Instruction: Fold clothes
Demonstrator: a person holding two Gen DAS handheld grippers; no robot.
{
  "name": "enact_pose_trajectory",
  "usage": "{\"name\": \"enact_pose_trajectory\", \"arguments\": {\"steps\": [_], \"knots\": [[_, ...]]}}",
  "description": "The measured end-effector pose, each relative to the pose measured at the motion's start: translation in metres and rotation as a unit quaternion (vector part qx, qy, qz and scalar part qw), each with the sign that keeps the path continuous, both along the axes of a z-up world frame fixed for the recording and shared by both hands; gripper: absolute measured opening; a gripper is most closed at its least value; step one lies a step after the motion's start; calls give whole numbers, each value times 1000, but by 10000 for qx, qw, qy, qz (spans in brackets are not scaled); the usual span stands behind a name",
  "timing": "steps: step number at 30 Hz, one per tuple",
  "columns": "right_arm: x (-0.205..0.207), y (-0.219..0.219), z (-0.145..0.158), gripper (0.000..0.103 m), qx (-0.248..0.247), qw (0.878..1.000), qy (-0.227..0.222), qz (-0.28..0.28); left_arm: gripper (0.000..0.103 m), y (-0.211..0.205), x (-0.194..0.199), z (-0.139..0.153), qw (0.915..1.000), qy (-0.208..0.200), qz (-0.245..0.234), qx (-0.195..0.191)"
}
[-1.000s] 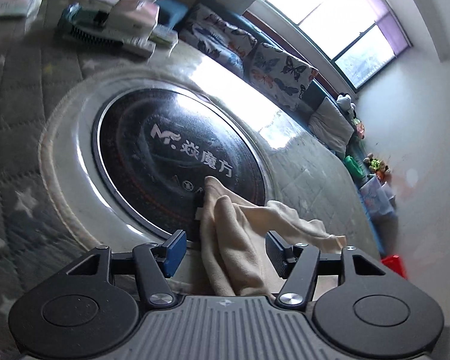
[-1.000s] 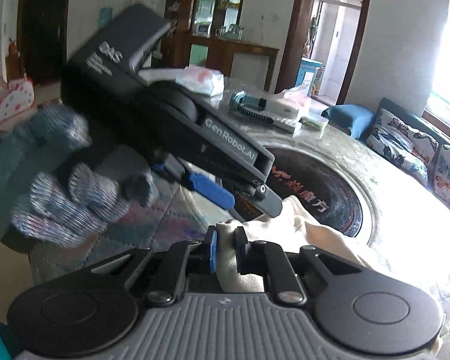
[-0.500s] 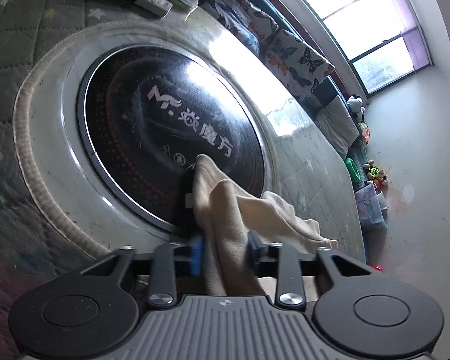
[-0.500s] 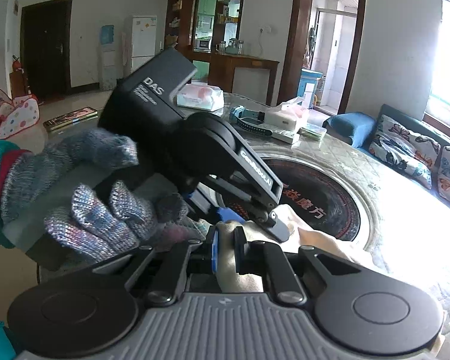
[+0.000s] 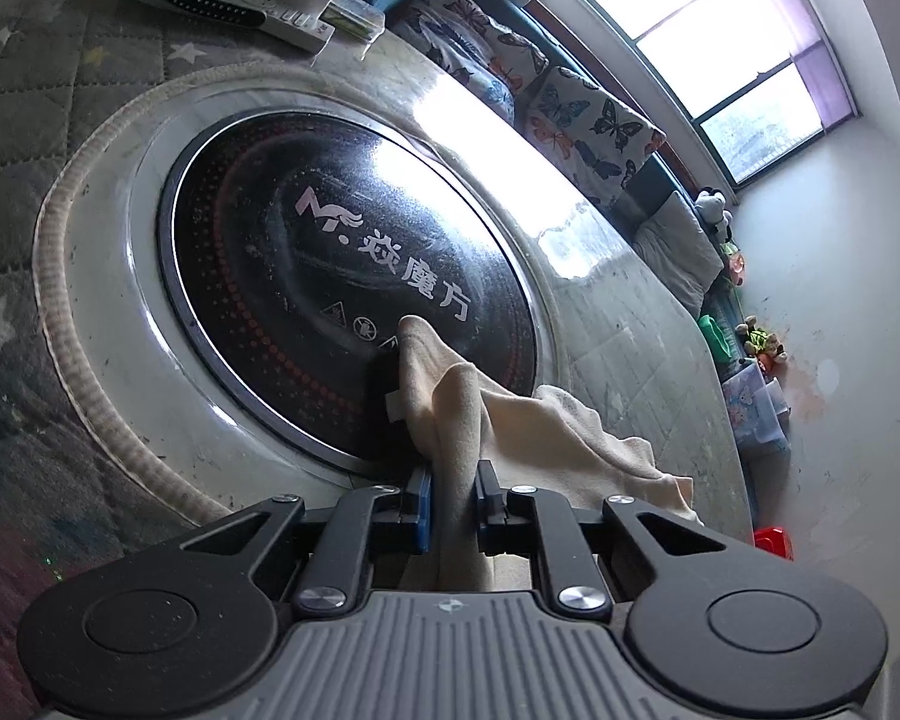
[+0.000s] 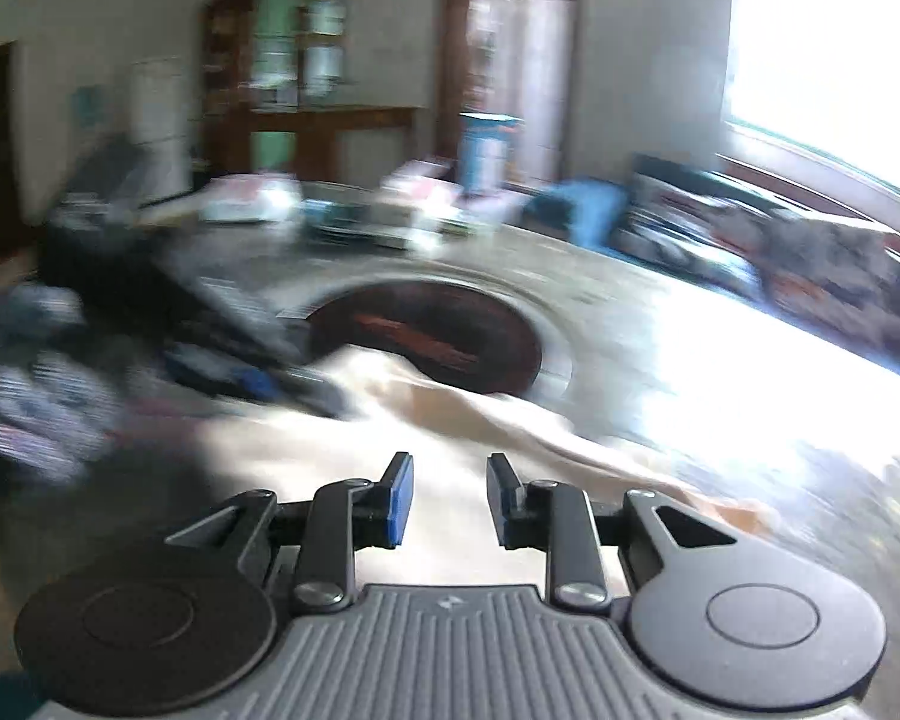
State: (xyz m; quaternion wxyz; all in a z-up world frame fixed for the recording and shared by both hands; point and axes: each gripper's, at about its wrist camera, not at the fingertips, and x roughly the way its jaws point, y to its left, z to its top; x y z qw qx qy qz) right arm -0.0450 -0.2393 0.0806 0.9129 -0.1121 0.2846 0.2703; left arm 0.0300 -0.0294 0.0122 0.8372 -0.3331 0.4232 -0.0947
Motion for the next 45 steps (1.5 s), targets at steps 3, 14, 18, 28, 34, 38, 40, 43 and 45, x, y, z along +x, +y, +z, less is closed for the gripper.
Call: {"name": "enact_pose_trajectory", "arguments": {"steps": [3, 14, 18, 28, 34, 38, 40, 43, 45], "knots": [[15, -33, -5, 27, 4, 9978, 82, -658, 15, -2, 0, 1, 9999, -44, -35, 93], [59, -115, -41, 33, 1032, 9705, 796, -2029, 15, -10, 4, 5, 9986, -175, -142, 472], [56, -125, -48, 25, 1293, 9678, 850, -1984, 15, -14, 5, 9, 9972, -284, -206, 656], [40, -132, -23, 8, 1494, 9662, 459, -2048, 14, -46, 8, 46, 9884, -907, -558, 1081], [33, -157, 4, 8, 1337, 9624, 25, -2364, 14, -87, 22, 61, 9818, -1198, -935, 1135], [33, -178, 16, 7, 1166, 9577, -196, -2623, 14, -117, 37, 62, 9797, -1256, -1152, 1057], [34, -190, 20, 7, 1068, 9547, -278, -2763, 13, -134, 45, 62, 9779, -1272, -1286, 1051], [36, -206, 24, 7, 919, 9499, -382, -2964, 14, -157, 58, 60, 9745, -1281, -1490, 1082], [37, -218, 25, 7, 854, 9461, -417, -3096, 14, -171, 67, 59, 9723, -1284, -1608, 1105]]}}
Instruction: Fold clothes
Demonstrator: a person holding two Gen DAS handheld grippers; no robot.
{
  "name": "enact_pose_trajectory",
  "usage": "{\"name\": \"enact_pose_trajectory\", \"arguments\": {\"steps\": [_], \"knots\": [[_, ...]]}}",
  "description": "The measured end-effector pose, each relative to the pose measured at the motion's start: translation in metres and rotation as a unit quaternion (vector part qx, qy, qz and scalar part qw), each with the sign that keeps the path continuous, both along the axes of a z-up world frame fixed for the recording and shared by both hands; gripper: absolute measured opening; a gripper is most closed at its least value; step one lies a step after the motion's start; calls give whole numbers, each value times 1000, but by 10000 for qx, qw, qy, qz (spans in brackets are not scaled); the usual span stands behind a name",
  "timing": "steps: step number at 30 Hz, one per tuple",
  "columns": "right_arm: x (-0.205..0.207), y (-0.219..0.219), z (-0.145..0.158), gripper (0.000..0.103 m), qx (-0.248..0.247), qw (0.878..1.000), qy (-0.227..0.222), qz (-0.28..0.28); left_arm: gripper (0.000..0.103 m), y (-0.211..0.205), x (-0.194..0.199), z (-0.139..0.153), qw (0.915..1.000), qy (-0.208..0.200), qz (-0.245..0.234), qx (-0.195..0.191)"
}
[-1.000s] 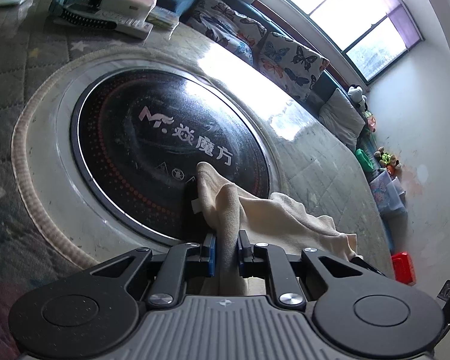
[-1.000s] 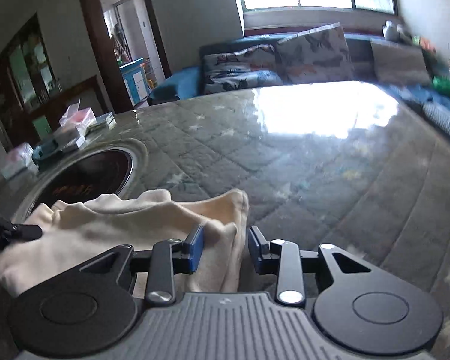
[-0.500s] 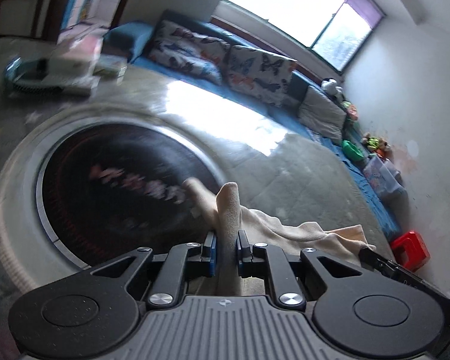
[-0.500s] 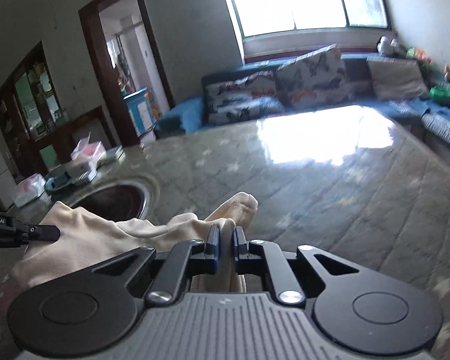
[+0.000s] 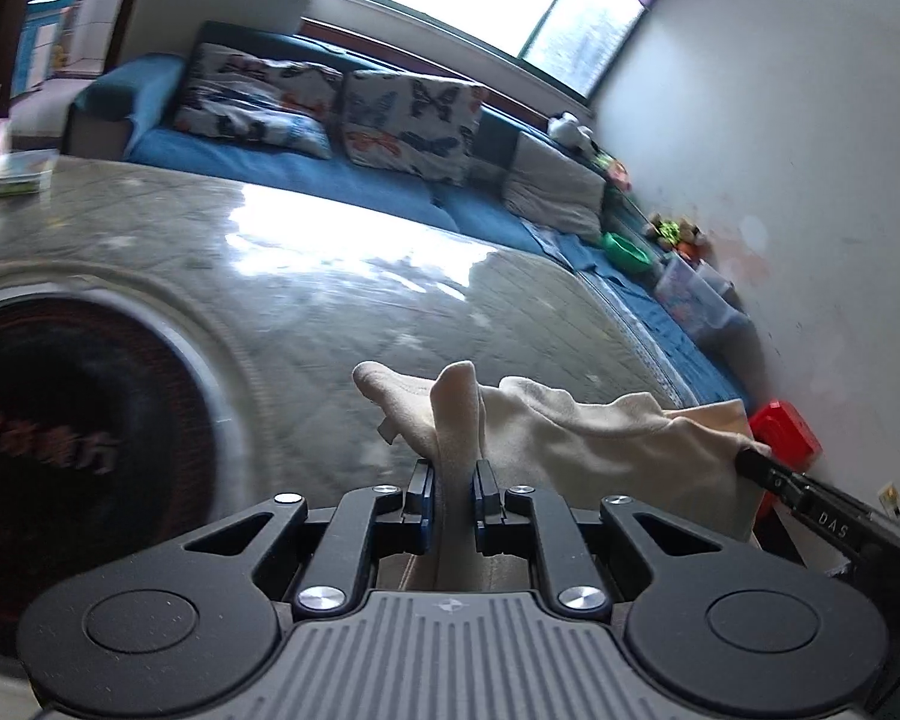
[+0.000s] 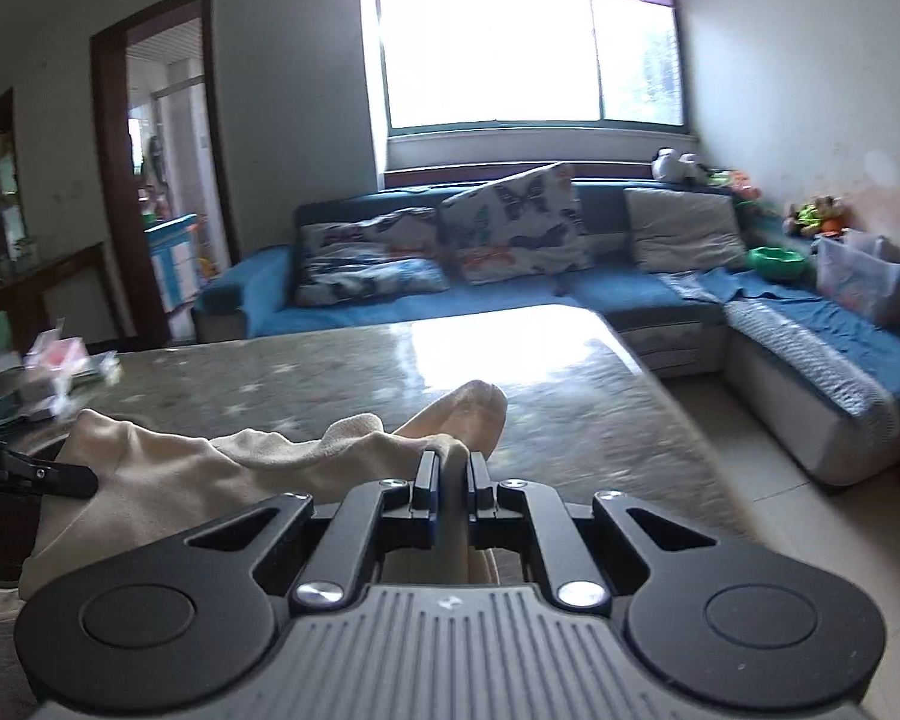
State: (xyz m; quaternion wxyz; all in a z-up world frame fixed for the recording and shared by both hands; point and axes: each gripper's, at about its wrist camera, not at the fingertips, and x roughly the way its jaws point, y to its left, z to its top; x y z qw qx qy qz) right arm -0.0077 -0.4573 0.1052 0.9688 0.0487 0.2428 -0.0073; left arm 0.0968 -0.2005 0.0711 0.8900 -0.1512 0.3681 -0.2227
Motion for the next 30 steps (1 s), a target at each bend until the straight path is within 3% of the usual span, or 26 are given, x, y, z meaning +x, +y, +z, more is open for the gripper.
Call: {"name": "enact_pose_trajectory", "arguments": {"steps": [9, 15, 19, 21, 30], "knots": [[14, -38, -16, 7, -46, 9985, 204, -498, 14, -39, 24, -17, 9991, 66, -292, 284], [31, -44, -45, 9, -74, 9956, 644, -675, 19, -40, 31, -34, 9975, 306, -284, 570], [35, -43, -51, 13, -148, 9934, 752, -857, 22, -33, 26, -36, 9962, 176, -267, 806], [34, -40, -48, 13, -76, 9947, 654, -786, 30, -30, 24, -35, 9957, 101, -201, 902], [69, -8, -55, 14, 107, 9969, 782, -66, 30, -37, 10, -26, 9949, -122, -322, 951]]}}
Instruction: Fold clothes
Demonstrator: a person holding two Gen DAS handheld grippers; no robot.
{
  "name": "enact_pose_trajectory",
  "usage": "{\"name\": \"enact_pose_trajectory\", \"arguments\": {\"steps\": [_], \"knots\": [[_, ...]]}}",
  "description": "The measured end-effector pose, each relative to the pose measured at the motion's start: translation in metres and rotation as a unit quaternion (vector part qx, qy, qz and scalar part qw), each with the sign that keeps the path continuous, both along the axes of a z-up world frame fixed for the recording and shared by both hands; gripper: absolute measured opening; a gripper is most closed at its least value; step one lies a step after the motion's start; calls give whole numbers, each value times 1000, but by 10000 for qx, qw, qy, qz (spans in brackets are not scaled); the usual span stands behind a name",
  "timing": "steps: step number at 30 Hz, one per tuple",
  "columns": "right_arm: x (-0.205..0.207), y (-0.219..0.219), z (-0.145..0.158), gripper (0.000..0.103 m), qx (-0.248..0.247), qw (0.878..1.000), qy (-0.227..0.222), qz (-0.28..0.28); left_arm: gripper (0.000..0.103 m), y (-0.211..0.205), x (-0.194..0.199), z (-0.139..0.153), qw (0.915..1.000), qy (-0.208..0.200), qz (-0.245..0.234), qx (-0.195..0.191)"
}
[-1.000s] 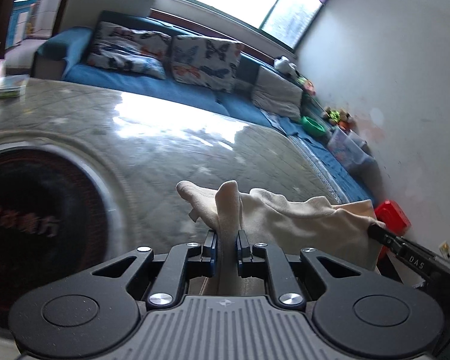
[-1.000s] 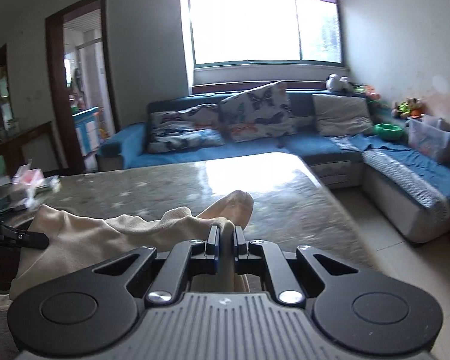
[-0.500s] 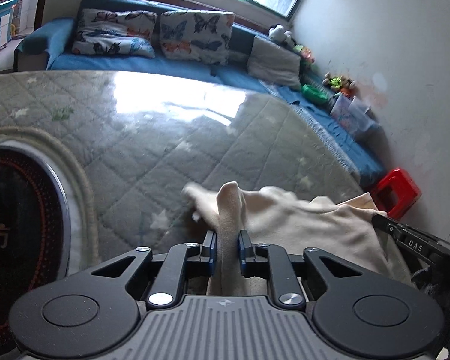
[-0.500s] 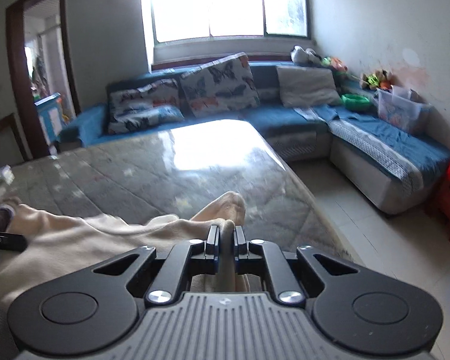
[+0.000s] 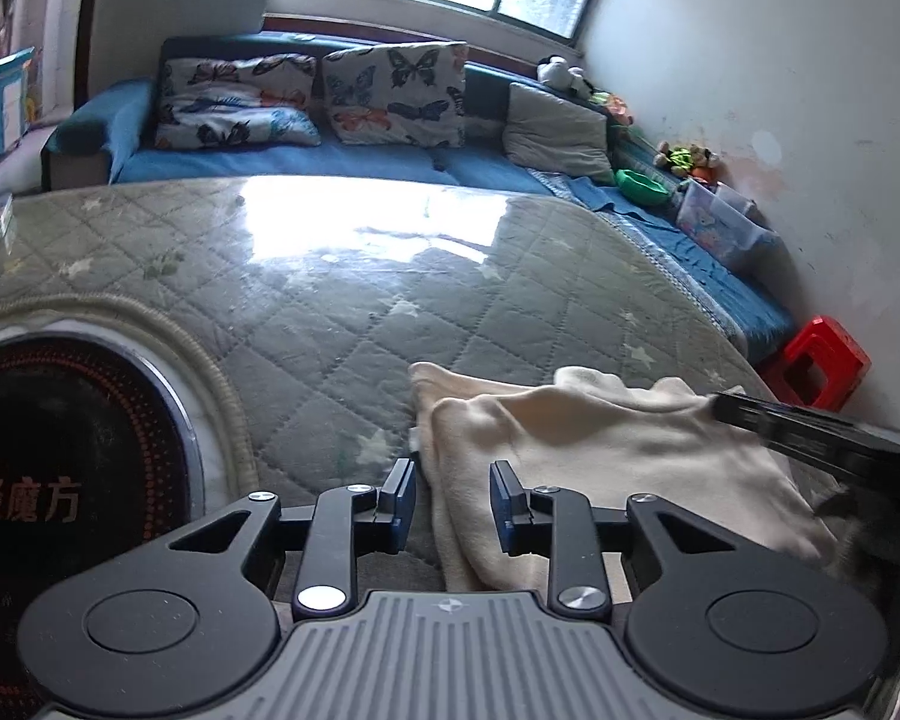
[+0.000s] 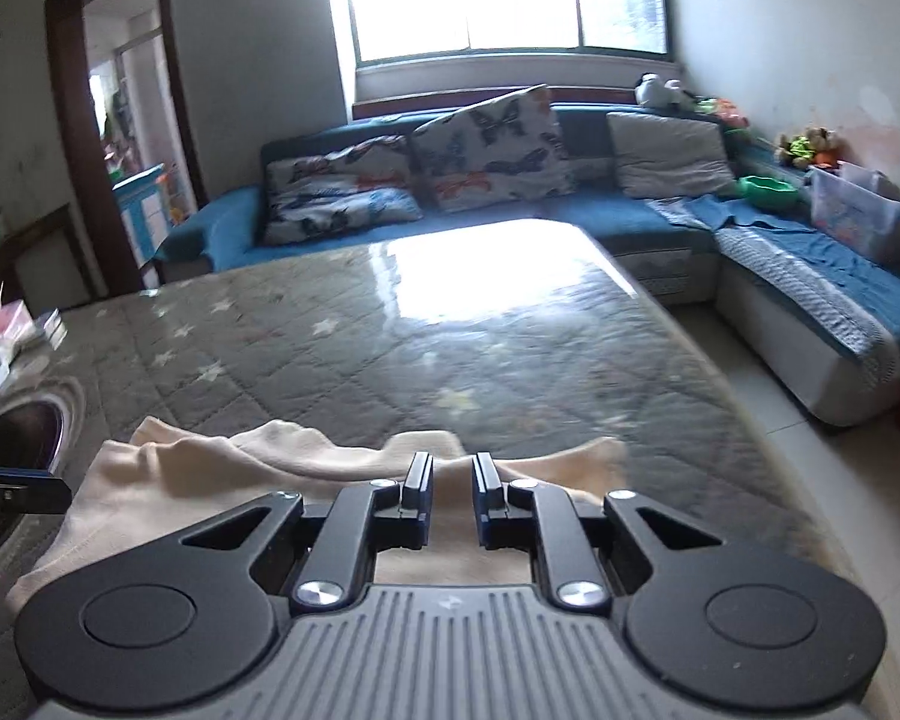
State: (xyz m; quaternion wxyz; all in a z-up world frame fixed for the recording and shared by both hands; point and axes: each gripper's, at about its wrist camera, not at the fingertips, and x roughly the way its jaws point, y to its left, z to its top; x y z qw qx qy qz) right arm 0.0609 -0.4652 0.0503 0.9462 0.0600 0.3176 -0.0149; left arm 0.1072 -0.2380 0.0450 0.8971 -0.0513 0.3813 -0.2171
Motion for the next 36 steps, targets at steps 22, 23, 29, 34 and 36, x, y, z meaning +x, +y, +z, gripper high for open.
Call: {"name": "enact_pose_trajectory", "arguments": {"steps": [22, 23, 29, 34, 36], "knots": [[-102, 27, -3, 33, -282, 9994, -35, 195, 45, -18, -49, -18, 9969, -229, -439, 615], [-103, 27, -7, 33, -266, 9995, -17, 163, 46, -19, -49, -20, 9968, -224, -424, 635], [-106, 35, 4, 37, -182, 9995, -241, 65, 50, -12, -55, -15, 9971, -257, -330, 637], [-98, 62, 5, 41, -275, 9982, -332, 406, 53, -7, -63, -13, 9977, -183, -246, 612], [-95, 70, 1, 42, -289, 9978, -273, 539, 55, -5, -66, -14, 9979, -123, -208, 608]]}}
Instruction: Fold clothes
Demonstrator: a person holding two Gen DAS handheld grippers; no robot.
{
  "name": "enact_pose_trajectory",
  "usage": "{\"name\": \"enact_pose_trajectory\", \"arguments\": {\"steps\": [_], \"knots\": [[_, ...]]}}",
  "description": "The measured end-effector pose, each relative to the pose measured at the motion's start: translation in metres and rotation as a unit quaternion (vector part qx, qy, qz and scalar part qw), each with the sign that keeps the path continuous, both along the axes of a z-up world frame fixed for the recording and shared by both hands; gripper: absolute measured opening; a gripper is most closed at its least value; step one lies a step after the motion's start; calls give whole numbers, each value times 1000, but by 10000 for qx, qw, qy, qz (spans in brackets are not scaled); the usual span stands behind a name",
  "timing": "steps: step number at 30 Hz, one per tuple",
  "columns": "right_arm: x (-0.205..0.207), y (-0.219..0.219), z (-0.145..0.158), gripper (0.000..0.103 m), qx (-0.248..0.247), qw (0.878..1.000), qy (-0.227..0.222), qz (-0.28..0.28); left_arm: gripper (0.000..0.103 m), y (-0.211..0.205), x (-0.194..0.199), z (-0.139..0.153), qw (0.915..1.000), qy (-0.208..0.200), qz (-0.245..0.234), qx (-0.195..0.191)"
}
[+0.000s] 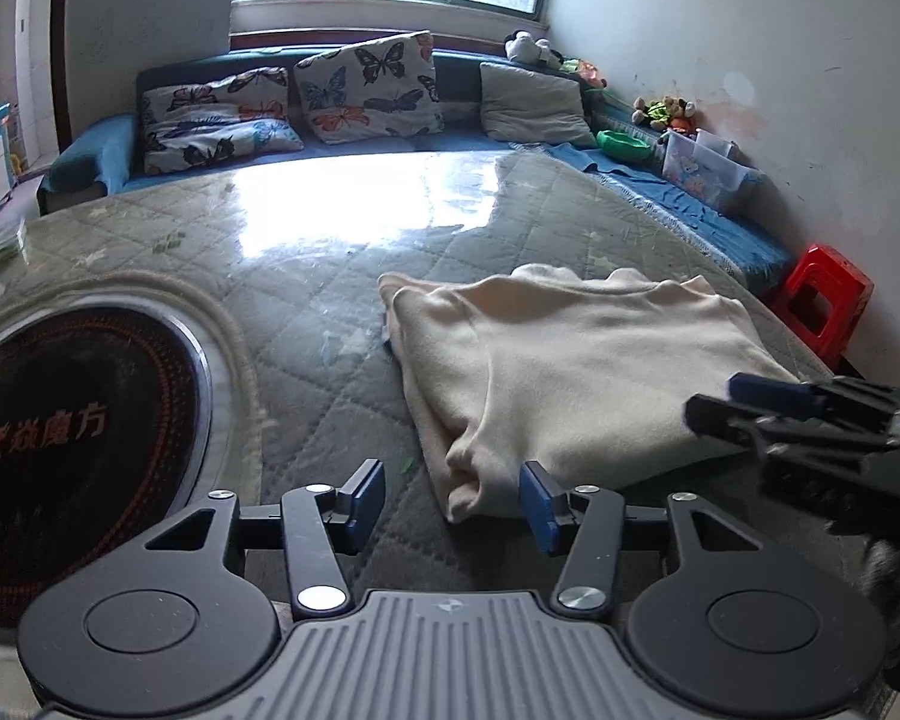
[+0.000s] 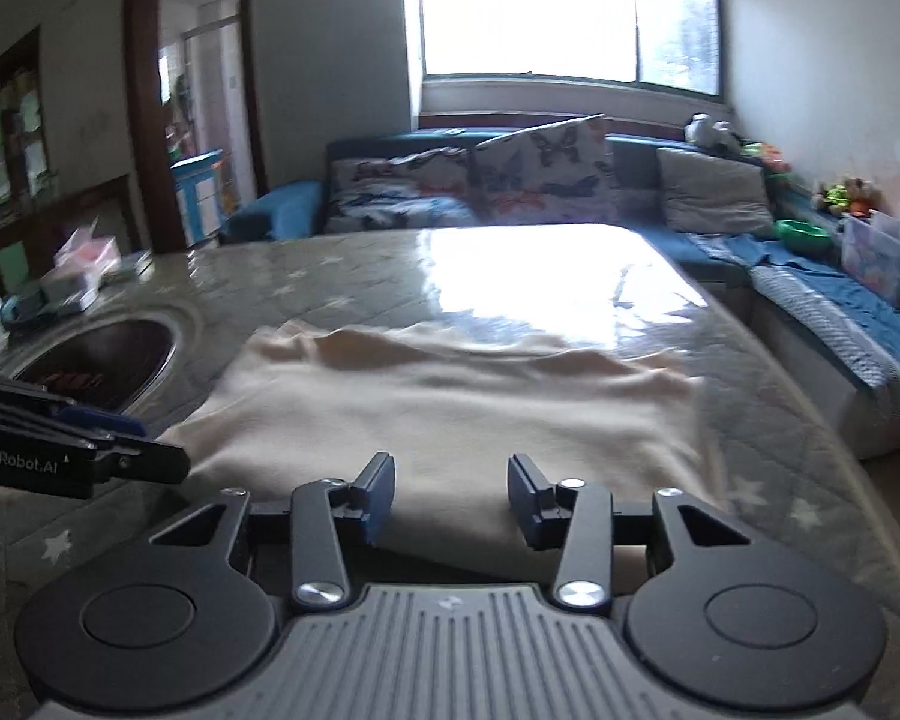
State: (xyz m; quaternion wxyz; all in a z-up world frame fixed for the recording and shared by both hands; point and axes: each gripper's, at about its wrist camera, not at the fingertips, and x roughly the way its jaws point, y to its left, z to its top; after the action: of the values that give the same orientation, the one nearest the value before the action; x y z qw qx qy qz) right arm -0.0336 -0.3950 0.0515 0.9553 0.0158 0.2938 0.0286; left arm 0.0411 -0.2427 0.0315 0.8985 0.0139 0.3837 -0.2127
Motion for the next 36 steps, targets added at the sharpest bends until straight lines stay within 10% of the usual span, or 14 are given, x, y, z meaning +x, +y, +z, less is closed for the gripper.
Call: {"name": "enact_pose_trajectory", "arguments": {"steps": [36], "knots": [[-55, 20, -5, 103, -199, 9971, 296, -676, 103, 24, -74, -3, 9988, -38, 312, 387]]}}
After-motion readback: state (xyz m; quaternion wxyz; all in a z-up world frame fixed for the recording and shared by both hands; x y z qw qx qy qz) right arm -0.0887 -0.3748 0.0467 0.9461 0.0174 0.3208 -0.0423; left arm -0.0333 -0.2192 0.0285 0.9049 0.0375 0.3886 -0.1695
